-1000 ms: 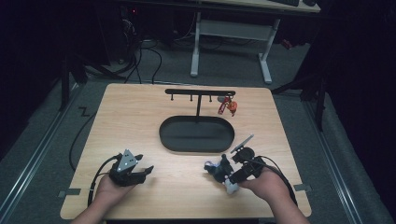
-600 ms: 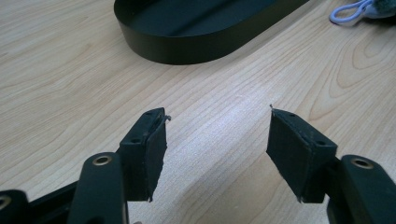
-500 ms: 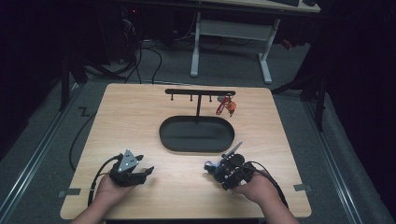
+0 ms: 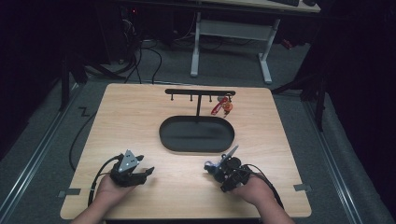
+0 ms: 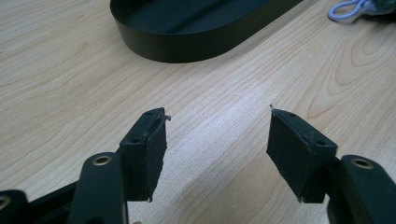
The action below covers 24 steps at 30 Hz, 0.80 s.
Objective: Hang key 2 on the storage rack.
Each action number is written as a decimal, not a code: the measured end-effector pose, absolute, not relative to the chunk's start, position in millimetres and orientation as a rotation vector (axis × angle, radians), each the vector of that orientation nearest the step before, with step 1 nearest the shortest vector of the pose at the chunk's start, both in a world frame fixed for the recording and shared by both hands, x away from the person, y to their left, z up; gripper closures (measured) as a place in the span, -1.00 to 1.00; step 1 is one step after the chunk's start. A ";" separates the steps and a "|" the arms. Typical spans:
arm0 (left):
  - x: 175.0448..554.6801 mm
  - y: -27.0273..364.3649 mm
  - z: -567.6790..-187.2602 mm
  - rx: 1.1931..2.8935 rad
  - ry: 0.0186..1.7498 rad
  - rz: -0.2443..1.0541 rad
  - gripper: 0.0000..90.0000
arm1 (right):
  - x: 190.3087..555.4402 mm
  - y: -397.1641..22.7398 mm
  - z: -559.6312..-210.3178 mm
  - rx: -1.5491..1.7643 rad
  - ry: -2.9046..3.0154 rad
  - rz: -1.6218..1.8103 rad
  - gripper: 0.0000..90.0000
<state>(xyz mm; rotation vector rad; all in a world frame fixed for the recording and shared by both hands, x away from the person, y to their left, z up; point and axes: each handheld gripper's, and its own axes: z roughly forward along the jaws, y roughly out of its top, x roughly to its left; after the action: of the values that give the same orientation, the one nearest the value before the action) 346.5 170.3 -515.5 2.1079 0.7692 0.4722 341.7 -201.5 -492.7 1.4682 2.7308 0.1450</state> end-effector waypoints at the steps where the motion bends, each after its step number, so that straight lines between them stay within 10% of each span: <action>1: 346.4 170.2 -515.3 2.109 0.769 0.472 -0.16 | 341.5 -201.4 -492.8 1.466 2.729 0.148 -0.28; 24: 345.4 171.6 -515.0 2.103 0.771 0.482 -0.16 | 348.9 -204.1 -458.8 1.508 2.709 0.192 0.01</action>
<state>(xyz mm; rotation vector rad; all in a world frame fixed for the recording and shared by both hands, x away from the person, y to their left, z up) 345.4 171.6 -515.0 2.1030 0.7714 0.4819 348.9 -204.1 -458.8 1.5076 2.7094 0.1916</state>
